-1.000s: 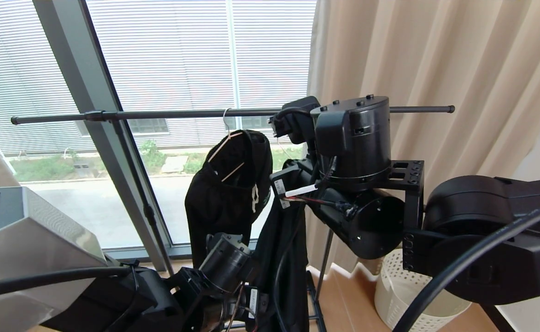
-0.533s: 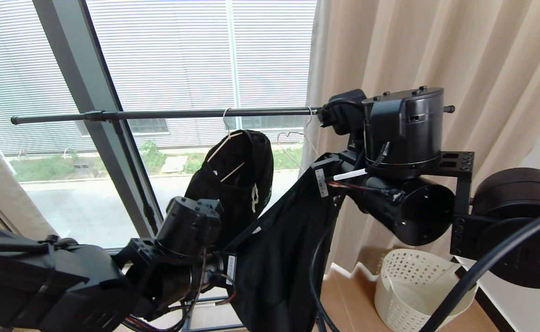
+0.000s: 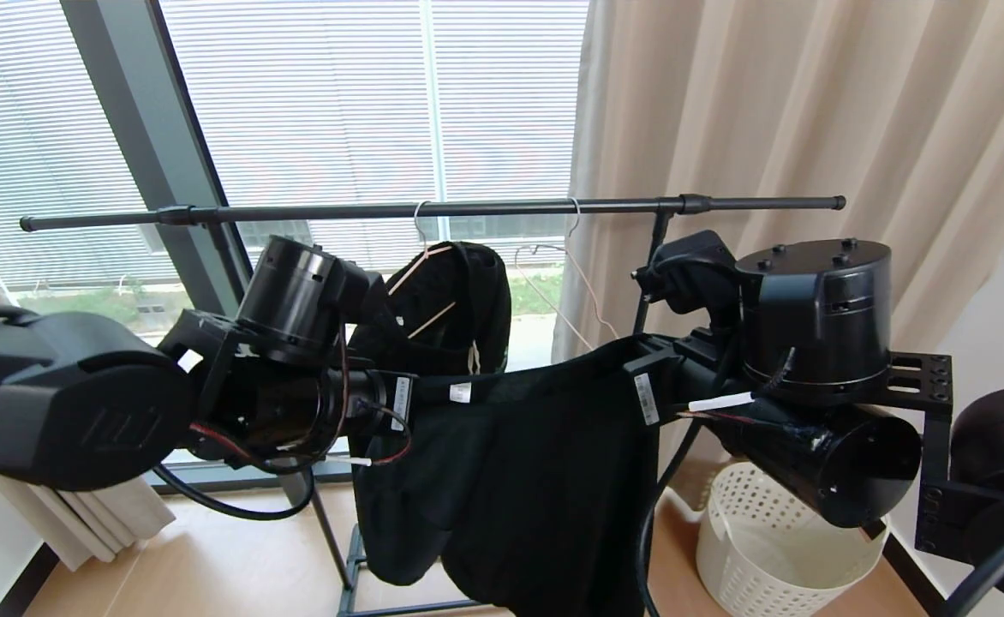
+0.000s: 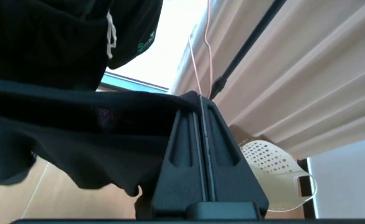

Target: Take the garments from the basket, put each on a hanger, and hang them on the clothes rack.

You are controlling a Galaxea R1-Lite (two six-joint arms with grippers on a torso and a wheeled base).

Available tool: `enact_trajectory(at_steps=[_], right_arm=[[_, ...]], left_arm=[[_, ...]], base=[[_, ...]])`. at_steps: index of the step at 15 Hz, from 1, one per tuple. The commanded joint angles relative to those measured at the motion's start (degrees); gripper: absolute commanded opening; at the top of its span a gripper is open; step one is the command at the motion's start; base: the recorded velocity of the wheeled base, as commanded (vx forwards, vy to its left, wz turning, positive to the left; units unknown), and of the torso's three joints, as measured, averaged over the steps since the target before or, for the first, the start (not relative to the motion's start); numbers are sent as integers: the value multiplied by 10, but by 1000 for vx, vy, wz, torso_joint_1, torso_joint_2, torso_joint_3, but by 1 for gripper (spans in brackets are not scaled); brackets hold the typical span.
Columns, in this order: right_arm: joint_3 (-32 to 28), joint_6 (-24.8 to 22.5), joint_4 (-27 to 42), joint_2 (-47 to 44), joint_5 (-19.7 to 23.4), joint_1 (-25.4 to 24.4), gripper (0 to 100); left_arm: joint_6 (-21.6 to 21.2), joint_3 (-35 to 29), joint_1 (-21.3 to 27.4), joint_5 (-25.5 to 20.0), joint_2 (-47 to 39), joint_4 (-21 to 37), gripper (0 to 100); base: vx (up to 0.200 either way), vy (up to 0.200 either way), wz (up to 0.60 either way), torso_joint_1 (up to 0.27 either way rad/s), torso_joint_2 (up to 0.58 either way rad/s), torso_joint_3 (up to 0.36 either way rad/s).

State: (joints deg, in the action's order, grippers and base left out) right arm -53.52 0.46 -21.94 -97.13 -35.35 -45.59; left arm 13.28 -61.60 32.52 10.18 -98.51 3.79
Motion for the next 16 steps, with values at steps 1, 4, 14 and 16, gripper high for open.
enact_trajectory(at_steps=[1,4,14,16], right_arm=[[19,-3,-8,-2,5,-1,0],[28,-13,-7,14,8,-1,0],[194,-185,-13,84,310,26,100],[206,-194,-16,82,370,26,100]], left_arm=[[-2,-55,1,-12,3,32,0],[-11,-99,3,-27,-4,64,0],[-26,-259,15,-21,-102,85,0],[-26,-282,18,-21,-109,96,0]], base=[[0,0,0,0,0,0],[0,0,0,0,0,0],[0,0,0,0,0,0],[0,0,0,0,0,0]])
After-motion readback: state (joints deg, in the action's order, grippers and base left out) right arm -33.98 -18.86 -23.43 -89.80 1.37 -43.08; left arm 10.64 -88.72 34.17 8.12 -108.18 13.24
